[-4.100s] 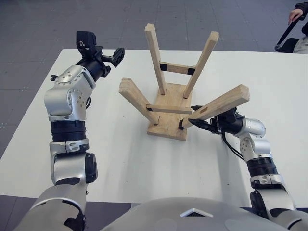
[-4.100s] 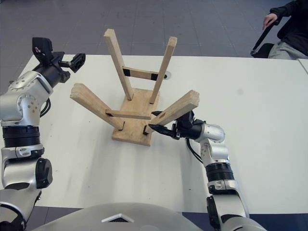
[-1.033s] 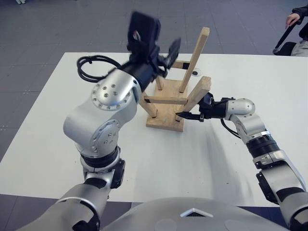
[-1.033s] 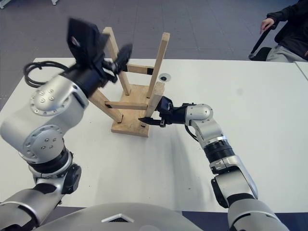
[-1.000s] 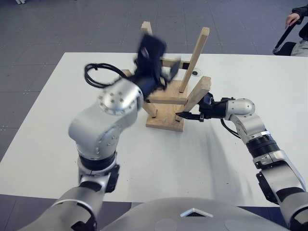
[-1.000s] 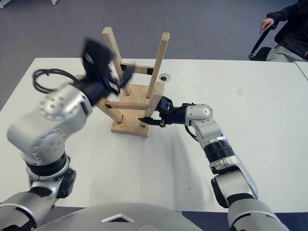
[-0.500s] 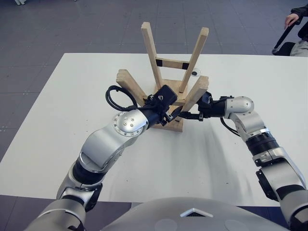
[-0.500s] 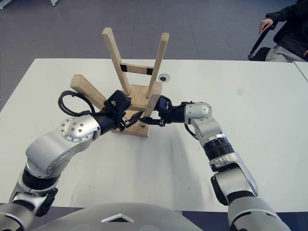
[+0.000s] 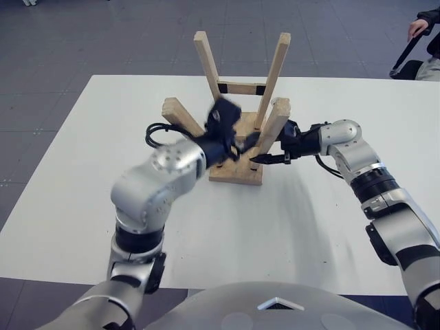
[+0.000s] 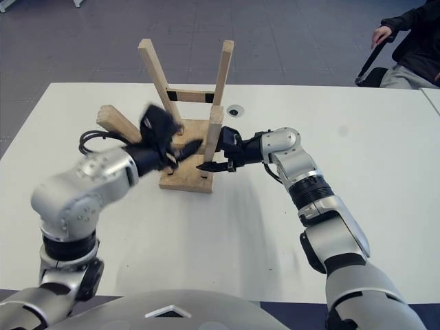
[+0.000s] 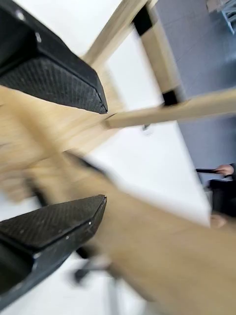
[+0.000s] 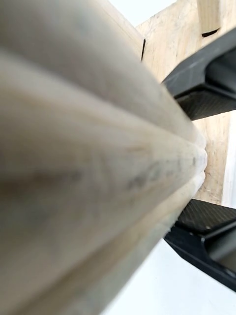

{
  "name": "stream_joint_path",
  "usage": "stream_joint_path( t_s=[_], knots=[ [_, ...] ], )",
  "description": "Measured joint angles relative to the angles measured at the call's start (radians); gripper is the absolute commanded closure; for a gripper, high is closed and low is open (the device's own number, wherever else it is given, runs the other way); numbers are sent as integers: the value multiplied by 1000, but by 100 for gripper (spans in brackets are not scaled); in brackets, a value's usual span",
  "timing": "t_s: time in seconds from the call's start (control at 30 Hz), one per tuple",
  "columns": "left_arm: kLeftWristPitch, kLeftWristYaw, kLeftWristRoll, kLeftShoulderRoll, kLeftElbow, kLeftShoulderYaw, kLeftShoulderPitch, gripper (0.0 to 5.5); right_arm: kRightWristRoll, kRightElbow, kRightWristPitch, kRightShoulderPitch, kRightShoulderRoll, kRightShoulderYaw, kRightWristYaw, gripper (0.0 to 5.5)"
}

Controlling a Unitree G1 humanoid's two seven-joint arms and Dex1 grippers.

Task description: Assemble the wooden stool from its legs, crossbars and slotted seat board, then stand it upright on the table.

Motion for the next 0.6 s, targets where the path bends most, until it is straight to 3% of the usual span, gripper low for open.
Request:
stream_joint_path(
  t_s=[0.13,0.23,0.4,0.6],
  knots=[
    [-4,123,-178,-45,137,366,-362,244,17,23,-80,27,0,-12,0,346],
    [-6,192,-272,-2,257,542,-563,244,36,47,-152,48,0,-17,2,346],
    [-12,197,-269,169,407,614,-637,244,102,143,-333,72,-3,-32,78,346],
    [-11,197,-268,184,438,601,-621,244,138,222,-406,50,-23,-51,211,346]
  ],
)
